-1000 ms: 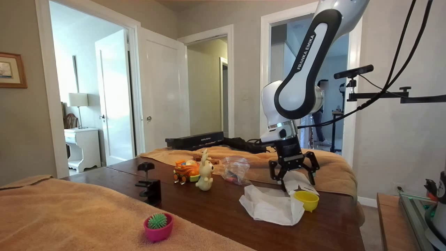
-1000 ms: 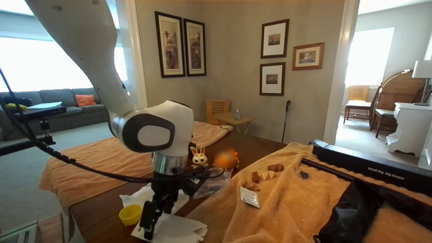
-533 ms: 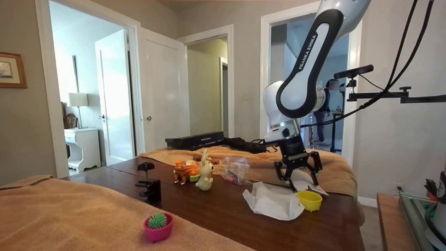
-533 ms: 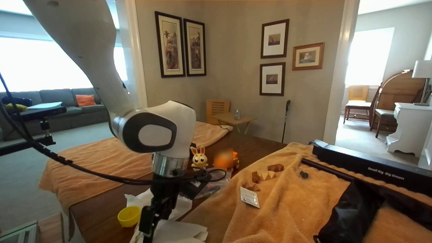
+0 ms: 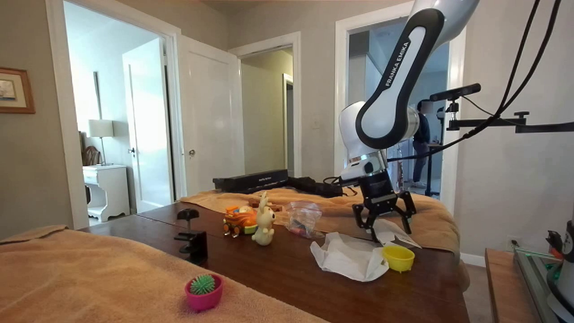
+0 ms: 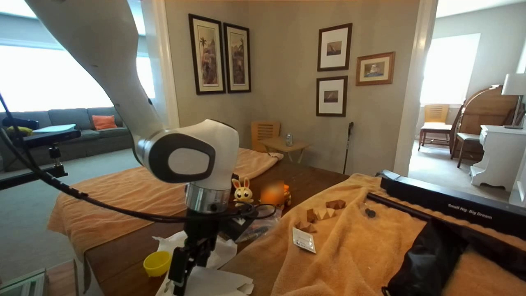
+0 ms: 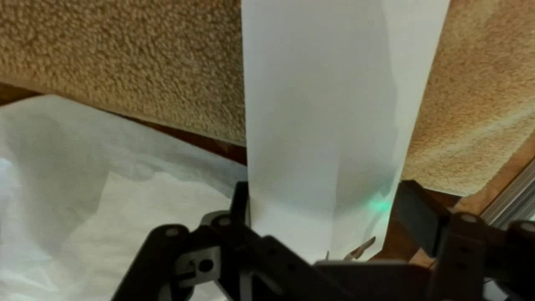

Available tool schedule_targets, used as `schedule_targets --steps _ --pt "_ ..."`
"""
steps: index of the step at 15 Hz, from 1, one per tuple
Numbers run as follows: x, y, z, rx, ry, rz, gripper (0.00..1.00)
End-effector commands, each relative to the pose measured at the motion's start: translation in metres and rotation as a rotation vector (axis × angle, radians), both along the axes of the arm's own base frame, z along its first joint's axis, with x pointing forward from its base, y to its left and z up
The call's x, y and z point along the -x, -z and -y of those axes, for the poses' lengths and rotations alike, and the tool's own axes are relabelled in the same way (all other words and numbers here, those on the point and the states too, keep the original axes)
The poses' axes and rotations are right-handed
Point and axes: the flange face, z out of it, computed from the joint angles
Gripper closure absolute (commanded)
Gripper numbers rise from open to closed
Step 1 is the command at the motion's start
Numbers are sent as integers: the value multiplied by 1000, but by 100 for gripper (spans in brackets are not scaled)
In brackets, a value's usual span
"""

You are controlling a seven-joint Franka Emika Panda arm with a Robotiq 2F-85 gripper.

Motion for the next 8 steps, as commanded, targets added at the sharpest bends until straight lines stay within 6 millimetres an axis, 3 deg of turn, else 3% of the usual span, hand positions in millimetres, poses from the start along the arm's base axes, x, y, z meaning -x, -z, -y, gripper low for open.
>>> schedule_targets --steps 1,8 --pt "11 -19 10 -9 -38 32 0" --pt "36 -20 48 -34 -88 104 0"
